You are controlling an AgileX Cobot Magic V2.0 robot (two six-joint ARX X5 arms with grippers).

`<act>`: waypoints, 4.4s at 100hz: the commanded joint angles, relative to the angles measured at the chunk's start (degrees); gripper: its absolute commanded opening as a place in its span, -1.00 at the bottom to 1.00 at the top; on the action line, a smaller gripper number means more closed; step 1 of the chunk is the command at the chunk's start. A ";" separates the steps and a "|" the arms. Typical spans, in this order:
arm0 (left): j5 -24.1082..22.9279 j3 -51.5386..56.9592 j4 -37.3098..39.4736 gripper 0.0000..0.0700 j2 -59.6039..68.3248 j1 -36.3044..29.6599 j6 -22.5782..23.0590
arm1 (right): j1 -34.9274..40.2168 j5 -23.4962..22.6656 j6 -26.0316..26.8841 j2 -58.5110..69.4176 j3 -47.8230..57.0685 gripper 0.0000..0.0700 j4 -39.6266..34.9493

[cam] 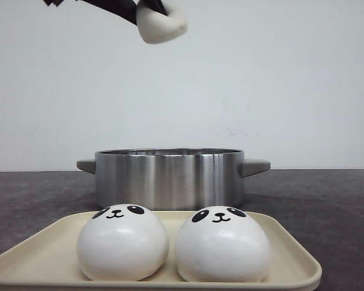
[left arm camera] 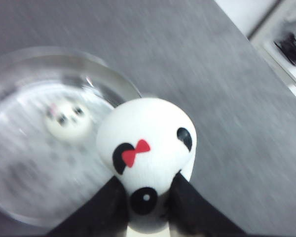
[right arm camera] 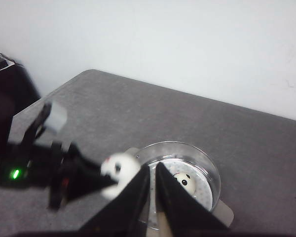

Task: Steam buns
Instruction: 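Carry the bun with the left gripper into the pot and release, then lower the right gripper onto the front panda bun nearest it and grasp, then lift the bun with the right gripper into the pot and release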

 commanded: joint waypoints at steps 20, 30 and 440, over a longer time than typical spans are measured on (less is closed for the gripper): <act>-0.31 7.08 0.46 -0.99 14.16 6.84 3.74 | 0.61 2.23 0.00 0.50 1.03 -0.97 0.35; -0.37 7.93 2.19 -0.99 19.58 8.90 5.55 | 0.61 2.27 0.00 0.50 1.03 -0.97 0.35; -7.17 14.32 -20.85 0.34 -19.06 0.17 2.19 | -8.15 -4.09 1.01 48.52 -5.53 -0.98 13.62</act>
